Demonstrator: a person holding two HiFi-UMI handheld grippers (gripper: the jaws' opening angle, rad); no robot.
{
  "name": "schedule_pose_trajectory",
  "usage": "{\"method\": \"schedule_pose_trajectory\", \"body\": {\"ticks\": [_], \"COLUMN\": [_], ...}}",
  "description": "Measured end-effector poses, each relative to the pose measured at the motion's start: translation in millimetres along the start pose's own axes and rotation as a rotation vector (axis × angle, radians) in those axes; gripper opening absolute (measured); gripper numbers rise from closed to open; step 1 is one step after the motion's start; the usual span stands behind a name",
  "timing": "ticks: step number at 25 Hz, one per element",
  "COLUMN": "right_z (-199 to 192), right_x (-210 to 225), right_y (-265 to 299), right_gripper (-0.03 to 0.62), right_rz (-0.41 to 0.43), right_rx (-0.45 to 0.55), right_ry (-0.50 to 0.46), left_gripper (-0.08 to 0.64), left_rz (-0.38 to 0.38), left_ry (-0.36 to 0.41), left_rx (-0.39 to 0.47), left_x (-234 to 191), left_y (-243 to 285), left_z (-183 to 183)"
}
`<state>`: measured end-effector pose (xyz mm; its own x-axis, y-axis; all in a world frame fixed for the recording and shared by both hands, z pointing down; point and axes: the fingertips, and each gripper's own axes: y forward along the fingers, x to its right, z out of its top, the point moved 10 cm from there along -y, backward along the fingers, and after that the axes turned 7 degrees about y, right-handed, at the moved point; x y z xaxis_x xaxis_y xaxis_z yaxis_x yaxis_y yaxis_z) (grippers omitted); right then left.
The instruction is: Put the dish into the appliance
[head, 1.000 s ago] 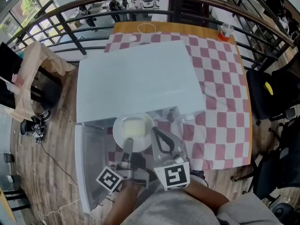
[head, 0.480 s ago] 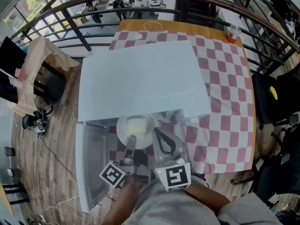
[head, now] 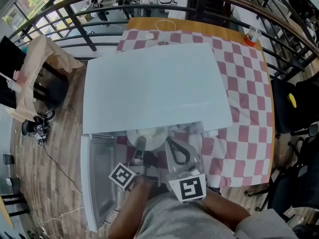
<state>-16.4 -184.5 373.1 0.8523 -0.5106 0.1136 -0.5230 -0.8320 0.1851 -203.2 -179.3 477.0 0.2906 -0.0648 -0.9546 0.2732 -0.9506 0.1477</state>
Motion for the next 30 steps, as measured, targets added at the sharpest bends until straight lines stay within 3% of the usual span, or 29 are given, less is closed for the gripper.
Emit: {"method": "schedule_pose_trajectory", "body": {"ticks": [12,21,25,30], "right_z": [-6,-8,-9,-12], "right_x": [-1,5,5,4], "right_y": [9,8,9,8], "right_gripper": [-0.002,-0.002,-0.002,-0.002], "right_rz": [0.005,-0.015,-0.018,-0.021], "right_rx": [-0.035,-0.048,-0.049,-0.068], "right_ry": [-0.011,0.001,0.002,0.008], "left_gripper": [0.028,0.028,0.026,0.035], "left_rz": [0.051,0.079,0.117,0.177], "left_ry": [-0.059,-0.035,0.034,0.202], "left_rx": [0.025,0.020,-0.002,-0.045], "left_x": [-28,-31,-29,-21], "left_y": [37,41,41,40], "left_z": [7,7,9,17]}}
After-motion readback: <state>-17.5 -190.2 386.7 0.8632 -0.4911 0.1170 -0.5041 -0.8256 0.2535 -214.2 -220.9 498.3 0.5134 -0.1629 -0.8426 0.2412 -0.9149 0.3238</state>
